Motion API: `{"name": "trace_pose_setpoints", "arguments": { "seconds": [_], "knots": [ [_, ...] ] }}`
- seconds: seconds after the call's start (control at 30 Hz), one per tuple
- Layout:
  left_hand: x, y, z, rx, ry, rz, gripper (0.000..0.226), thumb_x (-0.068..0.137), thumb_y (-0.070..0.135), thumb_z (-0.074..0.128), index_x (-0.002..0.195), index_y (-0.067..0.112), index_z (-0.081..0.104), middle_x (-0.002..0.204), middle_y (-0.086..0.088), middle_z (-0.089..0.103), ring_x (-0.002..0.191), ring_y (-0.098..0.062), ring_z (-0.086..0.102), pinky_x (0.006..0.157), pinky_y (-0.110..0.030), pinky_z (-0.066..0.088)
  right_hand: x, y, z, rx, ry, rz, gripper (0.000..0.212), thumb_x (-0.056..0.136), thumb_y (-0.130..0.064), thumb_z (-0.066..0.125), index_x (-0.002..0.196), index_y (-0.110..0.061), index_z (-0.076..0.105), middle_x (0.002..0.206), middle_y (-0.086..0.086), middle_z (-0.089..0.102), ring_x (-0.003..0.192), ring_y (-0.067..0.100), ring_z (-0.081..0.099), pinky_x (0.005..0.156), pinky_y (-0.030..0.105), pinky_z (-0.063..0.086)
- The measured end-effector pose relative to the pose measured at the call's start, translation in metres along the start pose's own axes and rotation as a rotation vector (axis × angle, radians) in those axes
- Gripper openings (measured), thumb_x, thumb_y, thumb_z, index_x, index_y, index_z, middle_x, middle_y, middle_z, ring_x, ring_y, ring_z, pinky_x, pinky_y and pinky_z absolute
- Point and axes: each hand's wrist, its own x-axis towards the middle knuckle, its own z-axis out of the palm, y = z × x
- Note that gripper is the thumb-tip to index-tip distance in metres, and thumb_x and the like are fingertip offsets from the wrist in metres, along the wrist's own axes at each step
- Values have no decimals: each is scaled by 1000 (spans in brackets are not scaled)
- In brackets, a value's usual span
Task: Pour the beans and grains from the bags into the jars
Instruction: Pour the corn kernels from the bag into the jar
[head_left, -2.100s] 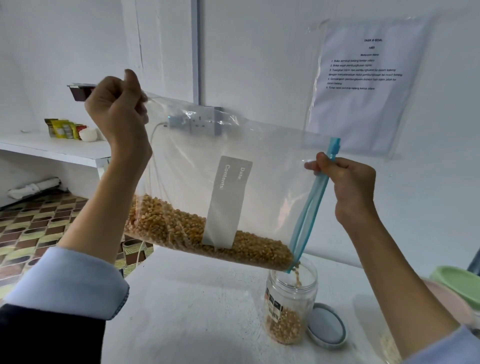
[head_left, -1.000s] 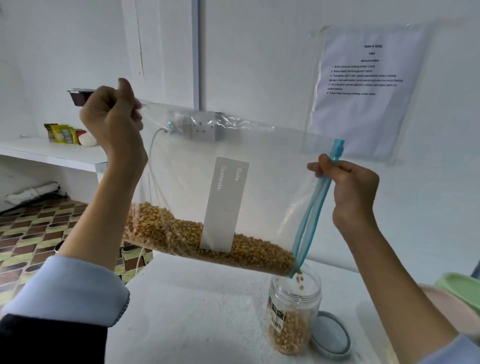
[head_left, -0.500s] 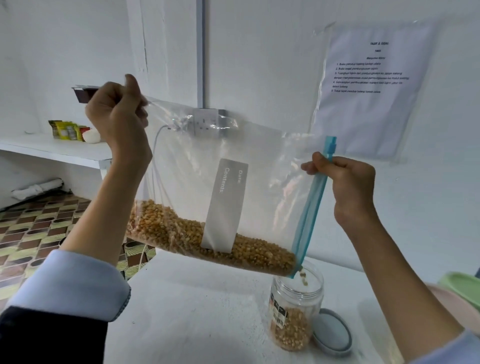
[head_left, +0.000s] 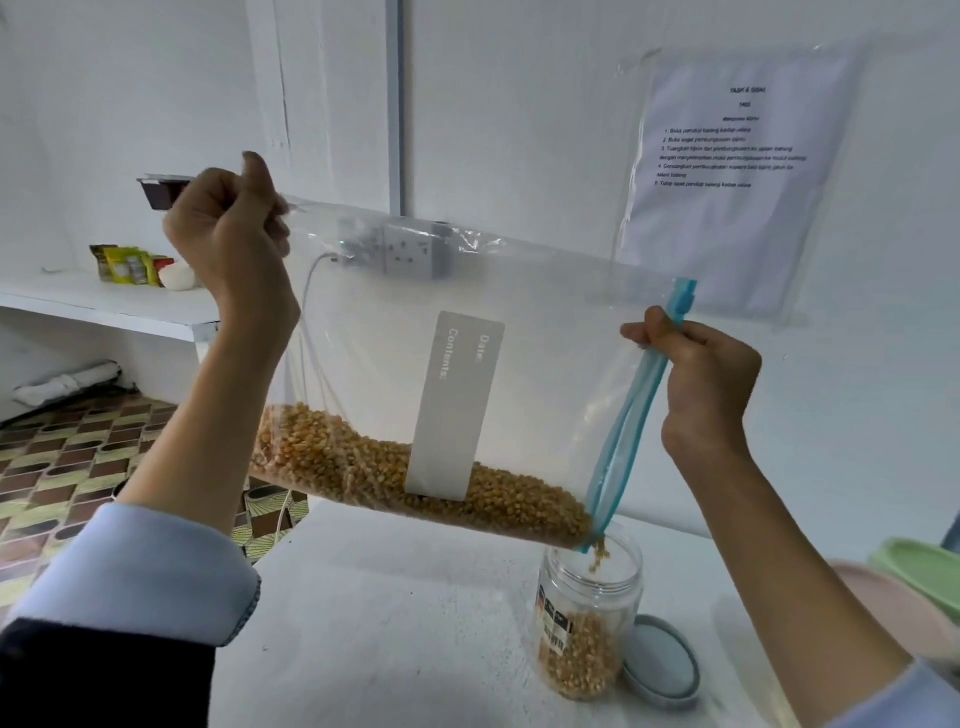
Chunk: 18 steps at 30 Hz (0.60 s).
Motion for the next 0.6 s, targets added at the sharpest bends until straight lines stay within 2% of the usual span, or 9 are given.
{"name": "trace_pose_setpoints", "arguments": {
  "seconds": [0.1, 0.2, 0.27, 0.33, 0.4, 0.5, 0.6],
  "knots": [
    [-1, -1, 2, 1, -1, -5, 40, 87, 9, 61, 52, 12, 42, 42, 7, 49, 40, -11, 37, 41, -24, 27, 0, -2, 1, -24, -55, 9, 17, 85, -17, 70, 68, -19, 71, 64, -12, 71, 76, 6, 64, 71, 8, 45],
    [-1, 0, 3, 1, -1, 0, 39, 87, 9, 60, 53, 12, 42, 42, 8, 49, 39, -11, 37, 41, -24, 27, 3, 0, -1, -26, -18, 11, 18, 86, -18, 69, 68, -20, 71, 65, -14, 71, 76, 5, 64, 72, 10, 44],
    [-1, 0, 2, 3, -3, 2, 39, 87, 8, 60, 53, 12, 42, 42, 8, 49, 39, -11, 37, 41, -24, 27, 5, 0, -2, -40, -56, 16, 17, 87, -19, 69, 69, -20, 71, 66, -13, 71, 75, 4, 63, 72, 10, 45],
    [-2, 0, 4, 7, -3, 6, 40, 87, 8, 60, 52, 12, 42, 41, 8, 49, 39, -12, 37, 42, -24, 28, 6, 1, 0, -72, -96, 33, 17, 86, -19, 69, 69, -20, 71, 71, -9, 72, 78, 6, 62, 71, 8, 44],
    [-2, 1, 6, 18, 3, 13, 39, 86, 9, 61, 53, 11, 42, 41, 9, 48, 39, -12, 38, 42, -25, 28, 9, 2, 0, -69, -67, 35, 18, 87, -19, 69, 69, -19, 71, 77, -6, 71, 78, 6, 62, 75, 12, 44],
    [-2, 0, 5, 27, 7, 10, 37, 86, 9, 61, 54, 10, 43, 43, 7, 50, 39, -12, 38, 42, -25, 29, 10, 2, 2, -90, -117, 58, 17, 86, -19, 69, 70, -18, 71, 71, -10, 71, 79, 7, 62, 74, 11, 42],
    [-4, 0, 4, 19, 1, 10, 36, 85, 9, 61, 54, 10, 44, 43, 6, 51, 39, -12, 37, 41, -25, 28, 11, 8, 2, -40, -29, 77, 18, 86, -18, 69, 68, -17, 70, 63, -13, 70, 76, 7, 62, 73, 13, 45]
  ]
}}
